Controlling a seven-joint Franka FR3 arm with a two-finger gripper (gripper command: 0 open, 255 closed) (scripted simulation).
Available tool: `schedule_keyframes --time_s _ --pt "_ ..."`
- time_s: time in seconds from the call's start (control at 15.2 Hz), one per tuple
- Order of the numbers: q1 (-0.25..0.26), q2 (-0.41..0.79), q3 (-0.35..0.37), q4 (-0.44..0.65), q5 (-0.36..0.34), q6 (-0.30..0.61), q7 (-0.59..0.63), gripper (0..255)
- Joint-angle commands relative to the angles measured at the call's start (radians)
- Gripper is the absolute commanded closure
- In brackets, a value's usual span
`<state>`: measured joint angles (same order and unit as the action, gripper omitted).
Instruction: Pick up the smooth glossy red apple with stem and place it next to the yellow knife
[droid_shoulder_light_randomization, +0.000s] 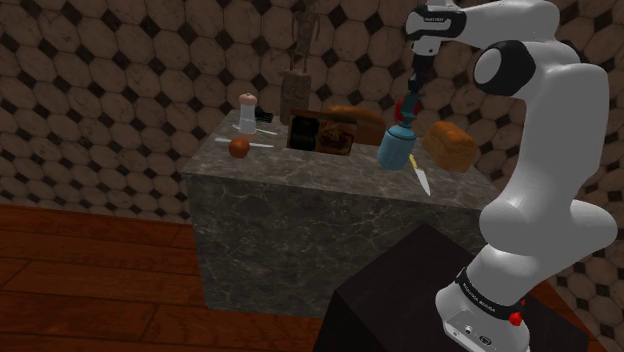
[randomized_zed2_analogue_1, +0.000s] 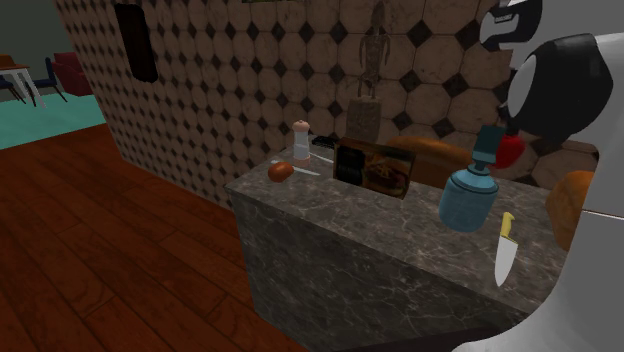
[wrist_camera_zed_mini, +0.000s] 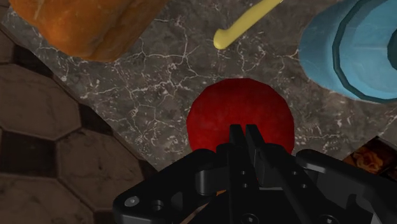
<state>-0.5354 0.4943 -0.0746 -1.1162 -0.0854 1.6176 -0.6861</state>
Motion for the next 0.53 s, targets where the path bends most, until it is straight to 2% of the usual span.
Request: schedule_keyframes --time_s 0.0,0.46 --pt "0.0 -0.009 0.0 -0.044 -0.001 0.036 0.003 255" --pt "0.002 -0.023 0.001 -0.16 -0.003 0.137 0.014 255"
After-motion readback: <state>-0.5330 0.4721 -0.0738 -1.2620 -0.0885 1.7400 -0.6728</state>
